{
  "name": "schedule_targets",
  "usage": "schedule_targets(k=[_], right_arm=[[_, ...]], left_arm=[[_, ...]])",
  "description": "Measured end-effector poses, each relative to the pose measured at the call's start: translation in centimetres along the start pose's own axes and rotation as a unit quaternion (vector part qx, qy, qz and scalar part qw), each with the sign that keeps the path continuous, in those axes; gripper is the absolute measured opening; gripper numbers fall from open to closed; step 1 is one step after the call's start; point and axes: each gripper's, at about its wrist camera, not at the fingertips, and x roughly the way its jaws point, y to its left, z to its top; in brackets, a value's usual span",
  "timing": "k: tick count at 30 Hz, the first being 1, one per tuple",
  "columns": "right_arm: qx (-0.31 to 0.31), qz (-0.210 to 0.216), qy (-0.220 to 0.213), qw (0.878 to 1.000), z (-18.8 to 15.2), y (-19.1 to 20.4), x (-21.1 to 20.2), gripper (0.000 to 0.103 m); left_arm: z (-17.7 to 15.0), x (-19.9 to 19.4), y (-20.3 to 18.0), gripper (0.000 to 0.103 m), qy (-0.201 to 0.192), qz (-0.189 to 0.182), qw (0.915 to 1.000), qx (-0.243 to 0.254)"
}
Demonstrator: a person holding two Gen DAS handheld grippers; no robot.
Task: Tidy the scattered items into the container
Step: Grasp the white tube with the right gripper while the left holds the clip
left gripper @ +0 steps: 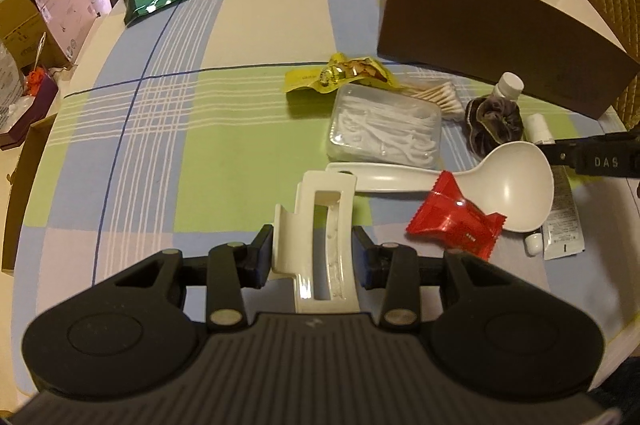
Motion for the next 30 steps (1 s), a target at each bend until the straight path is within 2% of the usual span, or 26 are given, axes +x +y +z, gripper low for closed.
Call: schedule_targets(k=[7, 17, 24, 30], right_arm=[[-0.018, 0.005, 0.047, 0.999, -0.8, -1.5, -1.5, 0.036], [0.002, -0.009, 0.025, 1.0, -1.7, -1.1, -1.0, 0.037], [-0.031, -0.04, 0.008, 0.999, -2.8, 0.3, -1.0, 0.035], [0.031, -0.03, 0.021, 0.999, -3.4, -0.8, -2.7, 0.033]], left_arm=[[0.2, -0.1, -0.7, 0.035, 0.004, -0.007, 1.0, -0.004], [0.6, -0.7, -2.2, 0.035, -0.006, -0.011, 0.9999, 0.001], [1.4, -1.4, -2.3, 0.035, -0.007, -0.03, 0.9994, 0.019], [3.5, -2.3, -2.5, 0.035, -0.012, -0.062, 0.9963, 0.058]])
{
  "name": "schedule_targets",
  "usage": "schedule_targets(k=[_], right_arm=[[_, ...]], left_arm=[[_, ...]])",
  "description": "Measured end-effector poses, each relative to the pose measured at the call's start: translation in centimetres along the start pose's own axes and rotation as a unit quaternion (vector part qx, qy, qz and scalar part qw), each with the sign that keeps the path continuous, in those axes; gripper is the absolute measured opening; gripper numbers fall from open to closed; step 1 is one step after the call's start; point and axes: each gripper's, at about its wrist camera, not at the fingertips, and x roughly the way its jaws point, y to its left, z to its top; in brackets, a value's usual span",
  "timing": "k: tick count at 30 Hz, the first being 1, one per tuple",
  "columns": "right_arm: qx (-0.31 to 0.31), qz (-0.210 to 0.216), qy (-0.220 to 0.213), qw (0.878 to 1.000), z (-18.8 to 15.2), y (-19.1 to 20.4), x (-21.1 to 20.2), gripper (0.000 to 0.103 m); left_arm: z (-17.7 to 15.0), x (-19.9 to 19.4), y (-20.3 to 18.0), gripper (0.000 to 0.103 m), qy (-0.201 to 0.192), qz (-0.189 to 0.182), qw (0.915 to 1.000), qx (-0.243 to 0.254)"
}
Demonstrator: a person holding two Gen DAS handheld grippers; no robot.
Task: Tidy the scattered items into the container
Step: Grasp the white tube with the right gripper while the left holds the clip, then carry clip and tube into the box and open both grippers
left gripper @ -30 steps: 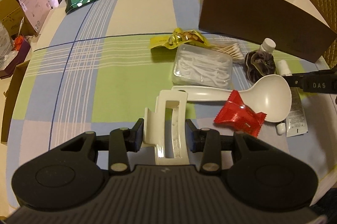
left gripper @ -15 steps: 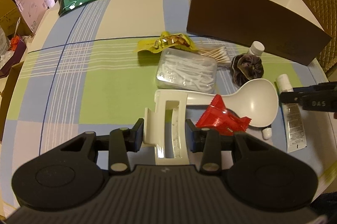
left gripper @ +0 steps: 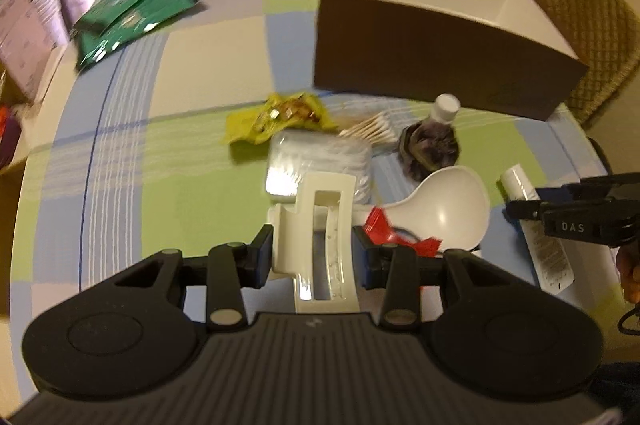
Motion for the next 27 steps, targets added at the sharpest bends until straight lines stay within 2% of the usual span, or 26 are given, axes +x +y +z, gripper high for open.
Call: schedule_targets(k=[6, 10, 18, 22, 27], right_arm=[[0.08, 0.03, -0.017, 0.996, 0.2, -1.7, -2.8, 0.033], [0.106, 0.043, -0.041, 0.993, 1.3, -1.9, -4.6, 0.033], [0.099, 0.072, -0.086, 0.989, 5.1, -1.9, -8.0, 0.033], [0.095, 0.089, -0.109, 0.985, 8.0, -2.3, -9.4, 0.033], [0.069, 0.074, -0.149, 0.984, 12.6, -2.9, -10.7, 0.033]], left_arm=[[3.0, -0.9, -1.1, 0.035, -0.02, -0.034, 0.9981, 0.048], [5.0, -1.2, -2.3, 0.035, -0.03, -0.056, 0.9948, 0.08], [9.3, -1.0, -4.6, 0.035, -0.057, -0.094, 0.9856, 0.129], [11.5, -0.9, -6.0, 0.035, -0.074, -0.098, 0.9795, 0.16], [15.1, -0.8, -7.7, 0.035, -0.095, -0.094, 0.973, 0.188]])
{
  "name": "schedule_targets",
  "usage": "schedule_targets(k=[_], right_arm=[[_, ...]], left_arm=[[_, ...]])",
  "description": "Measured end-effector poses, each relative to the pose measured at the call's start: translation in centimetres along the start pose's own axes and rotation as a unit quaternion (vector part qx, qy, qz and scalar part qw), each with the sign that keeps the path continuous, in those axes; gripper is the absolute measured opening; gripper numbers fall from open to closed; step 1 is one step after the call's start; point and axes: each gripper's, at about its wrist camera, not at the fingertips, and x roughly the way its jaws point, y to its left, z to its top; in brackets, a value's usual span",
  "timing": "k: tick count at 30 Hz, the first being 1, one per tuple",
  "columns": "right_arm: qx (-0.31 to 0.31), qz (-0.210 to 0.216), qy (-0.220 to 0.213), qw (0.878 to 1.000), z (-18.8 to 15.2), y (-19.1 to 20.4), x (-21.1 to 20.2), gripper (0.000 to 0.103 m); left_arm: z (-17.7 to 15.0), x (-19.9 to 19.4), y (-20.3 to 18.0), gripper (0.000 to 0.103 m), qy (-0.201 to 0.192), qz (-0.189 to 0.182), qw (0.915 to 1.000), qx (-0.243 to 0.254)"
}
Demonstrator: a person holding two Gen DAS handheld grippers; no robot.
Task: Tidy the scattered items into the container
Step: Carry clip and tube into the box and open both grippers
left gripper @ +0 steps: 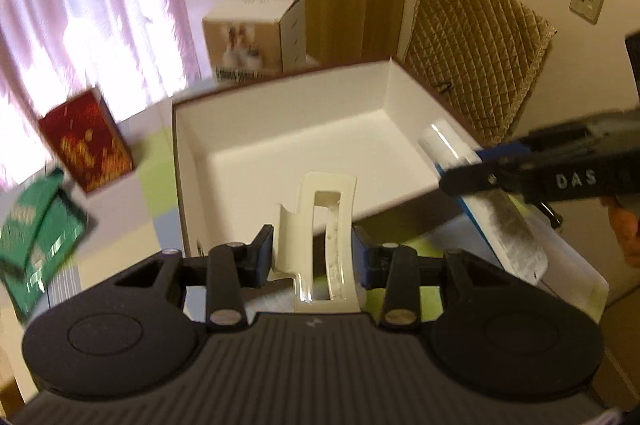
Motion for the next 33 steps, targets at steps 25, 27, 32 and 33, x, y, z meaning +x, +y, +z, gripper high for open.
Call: schedule_targets(k=[25, 27, 32, 33], right_arm=[[-0.081, -0.067, 0.071, 0.992, 7.8, -6.5, 14.4, 0.033], [-0.093, -0.075, 0.091, 0.989, 7.7, -6.8, 15.3, 0.033], [-0.079, -0.08, 0.124, 0.986, 7.1, -8.1, 16.9, 0.033], [-0.074, -0.077, 0.13, 0.986, 6.9, -8.4, 17.1, 0.033]], left_arm=[[6.7, 15.6, 3.8, 0.035, 0.093, 0.005, 0.9949, -0.04], [6.6, 16.9, 4.0, 0.035, 0.11, 0.009, 0.9927, -0.049], [5.9, 19.0, 4.1, 0.035, 0.137, 0.007, 0.9882, -0.069], [5.7, 19.4, 4.2, 0.035, 0.142, 0.004, 0.9869, -0.077]])
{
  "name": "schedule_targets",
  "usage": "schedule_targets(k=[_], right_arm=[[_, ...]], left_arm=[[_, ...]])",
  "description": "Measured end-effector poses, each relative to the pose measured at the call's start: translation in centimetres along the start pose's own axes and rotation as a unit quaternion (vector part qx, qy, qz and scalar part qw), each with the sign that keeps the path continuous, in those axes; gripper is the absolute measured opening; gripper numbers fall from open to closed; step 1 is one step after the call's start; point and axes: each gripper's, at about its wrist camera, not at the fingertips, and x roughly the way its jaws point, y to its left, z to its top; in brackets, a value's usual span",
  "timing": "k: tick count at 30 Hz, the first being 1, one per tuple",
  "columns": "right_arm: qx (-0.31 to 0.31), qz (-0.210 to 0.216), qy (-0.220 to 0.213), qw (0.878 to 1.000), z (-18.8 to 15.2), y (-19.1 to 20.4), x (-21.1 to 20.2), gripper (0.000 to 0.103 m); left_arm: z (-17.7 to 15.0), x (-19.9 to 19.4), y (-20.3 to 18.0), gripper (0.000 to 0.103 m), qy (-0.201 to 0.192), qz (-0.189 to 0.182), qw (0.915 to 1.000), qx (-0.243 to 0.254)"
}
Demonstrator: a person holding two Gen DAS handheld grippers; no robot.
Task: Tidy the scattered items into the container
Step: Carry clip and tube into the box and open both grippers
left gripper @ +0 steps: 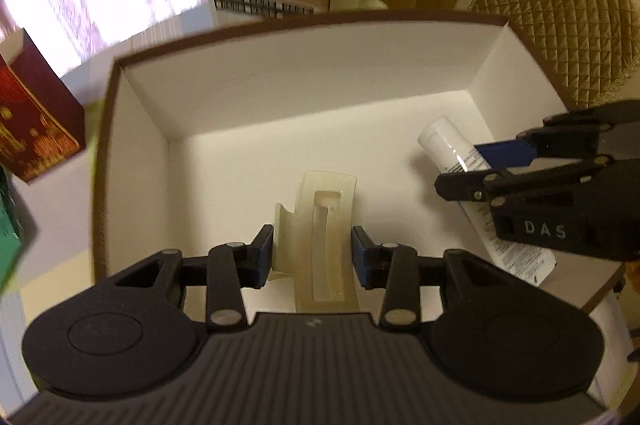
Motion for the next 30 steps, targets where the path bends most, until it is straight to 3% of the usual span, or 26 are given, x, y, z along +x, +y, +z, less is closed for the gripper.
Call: schedule_targets(k=[11, 12, 13, 14, 15, 17, 18, 22, 30], right_arm=[[0.052, 0.013, 0.047, 0.997, 0.0, -1.4, 2.3, 0.033], [0.053, 0.011, 0.053, 0.997, 0.0, -1.5, 2.5, 0.033], [0.054, 0.011, 0.061, 0.997, 0.0, -1.4, 2.7, 0.033], [0.054, 0.014, 0.069, 0.996, 0.1, -1.4, 2.9, 0.037], [0.055, 0.013, 0.075, 0.996, 0.1, -1.4, 3.0, 0.055], [0.044, -0.011, 0.078, 0.996, 0.0, -1.4, 3.0, 0.076], [0.039, -0.011, 0.076, 0.996, -0.1, -1.5, 2.7, 0.079], [0.053, 0.022, 0.086, 0.995, -0.6, -1.9, 1.9, 0.079], [0.041, 0.013, 0.115, 0.992, -1.9, -0.8, 1.8, 0.079]], left_arm=[[-0.1, 2.2, 0.2, 0.035, 0.032, -0.025, 0.9974, -0.06], [-0.1, 2.4, 0.1, 0.037, 0.036, -0.023, 0.9973, -0.059], [-0.1, 2.5, 0.0, 0.048, 0.04, -0.019, 0.9975, -0.055], [-0.2, 2.6, -0.1, 0.05, 0.042, -0.012, 0.9978, -0.049], [-0.3, 2.6, -0.2, 0.05, 0.042, -0.003, 0.9981, -0.045], [-0.4, 2.5, -0.1, 0.054, 0.045, 0.01, 0.9983, -0.035], [-0.5, 2.5, 0.1, 0.057, 0.046, 0.013, 0.9983, -0.034], [-0.9, 2.3, 0.7, 0.059, 0.055, 0.013, 0.9977, -0.038], [-1.6, 1.6, 0.2, 0.073, 0.06, 0.027, 0.9976, -0.021]])
